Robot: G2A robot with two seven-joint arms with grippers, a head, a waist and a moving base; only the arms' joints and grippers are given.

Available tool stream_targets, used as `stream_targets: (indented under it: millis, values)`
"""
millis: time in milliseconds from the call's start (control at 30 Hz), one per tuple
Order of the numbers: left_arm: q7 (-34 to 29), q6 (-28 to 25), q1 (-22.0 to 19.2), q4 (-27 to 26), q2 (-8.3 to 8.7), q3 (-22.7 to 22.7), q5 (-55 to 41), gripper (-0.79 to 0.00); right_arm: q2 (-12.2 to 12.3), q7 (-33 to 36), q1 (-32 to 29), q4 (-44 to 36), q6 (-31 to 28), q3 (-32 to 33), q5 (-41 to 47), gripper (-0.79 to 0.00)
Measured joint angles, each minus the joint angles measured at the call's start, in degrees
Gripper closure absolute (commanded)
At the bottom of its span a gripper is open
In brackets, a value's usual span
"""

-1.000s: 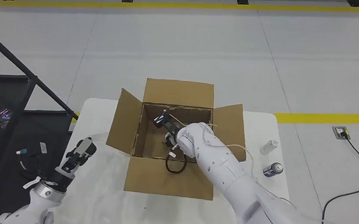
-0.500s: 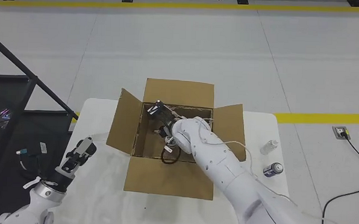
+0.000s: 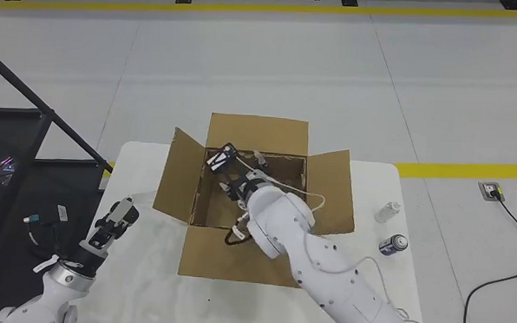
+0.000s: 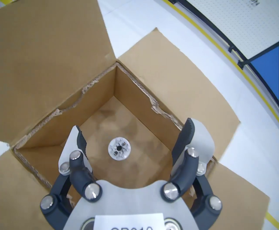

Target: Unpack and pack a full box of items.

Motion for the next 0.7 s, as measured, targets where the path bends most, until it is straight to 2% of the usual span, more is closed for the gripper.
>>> stream_targets:
  millis: [200,367,500,567,700]
  values:
    - [0.0,0.0,0.0,0.0,0.00,0.0,0.0,-0.785,3.7,8.3,-16.2,-23.5,0.9,10.9,-13.2,-0.785]
    - [0.0,0.0,0.0,0.0,0.00,0.0,0.0,-0.785,5.3,12.7,-30.3,-39.2,3.4,21.2,-19.6,-0.785]
    - [0.0,0.0,0.0,0.0,0.00,0.0,0.0,-0.785,6.1,11.6,-41.7,-47.3,5.9,32.7,-16.2,-0.785]
    - [0.0,0.0,0.0,0.0,0.00,0.0,0.0,-0.785,6.2,11.8,-45.5,-47.8,6.8,37.9,-13.3,-0.785]
    - [0.0,0.0,0.0,0.0,0.00,0.0,0.0,-0.785,6.6,10.7,-49.1,-43.2,1.2,48.9,0.2,-0.785]
